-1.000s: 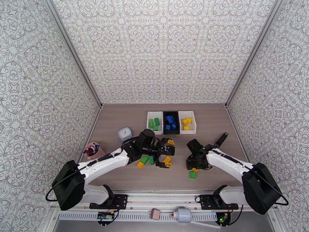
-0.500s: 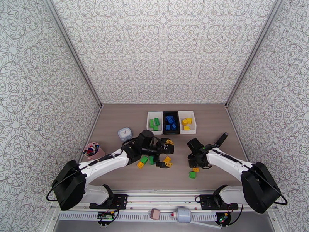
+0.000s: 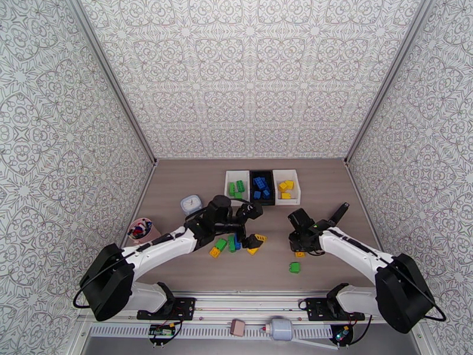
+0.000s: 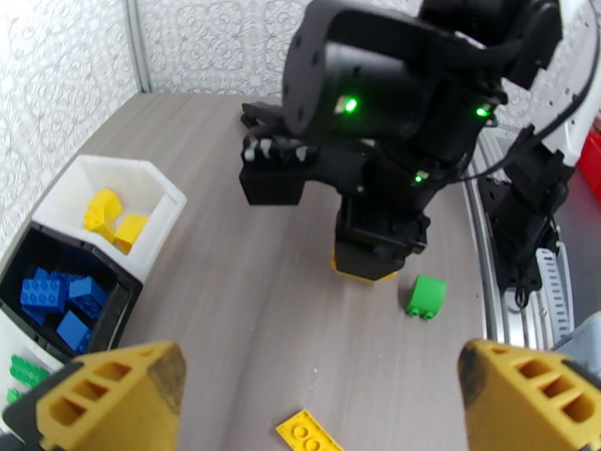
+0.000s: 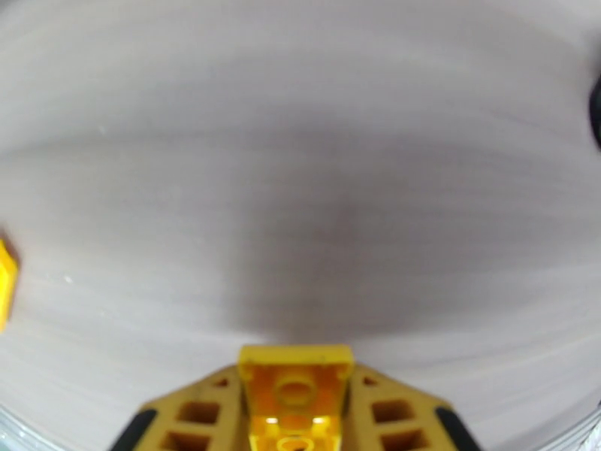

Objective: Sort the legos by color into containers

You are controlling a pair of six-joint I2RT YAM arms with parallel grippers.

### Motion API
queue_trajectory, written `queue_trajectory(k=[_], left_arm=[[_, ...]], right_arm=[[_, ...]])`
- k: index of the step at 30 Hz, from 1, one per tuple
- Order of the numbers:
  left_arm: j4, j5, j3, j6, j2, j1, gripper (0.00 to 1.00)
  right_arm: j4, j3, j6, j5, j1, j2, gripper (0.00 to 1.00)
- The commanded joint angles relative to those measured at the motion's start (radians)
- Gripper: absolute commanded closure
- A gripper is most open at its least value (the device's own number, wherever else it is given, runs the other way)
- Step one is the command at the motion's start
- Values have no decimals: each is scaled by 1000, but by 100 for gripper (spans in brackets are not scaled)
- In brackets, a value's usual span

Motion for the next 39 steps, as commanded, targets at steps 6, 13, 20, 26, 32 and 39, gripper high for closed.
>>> queue_trajectory(k=[6, 13, 20, 26, 32, 39], left_arm=[[51, -97, 9, -154, 9, 21, 0], [81, -161, 0, -205, 11, 30, 0], [87, -212, -15, -223, -5, 35, 0], [78, -238, -29, -214, -24, 37, 0], [77, -260, -37, -209, -35, 36, 0], [70, -266, -43, -207, -46, 35, 0]], right_arm=[[125, 166, -17, 43, -47, 12, 80], [192, 350, -103, 32, -116, 142, 80], [235, 544, -186, 4, -185, 324, 80], [264, 706, -230, -34, -235, 516, 80], [256, 882, -242, -75, -257, 697, 80], [239, 1023, -267, -108, -261, 837, 80]])
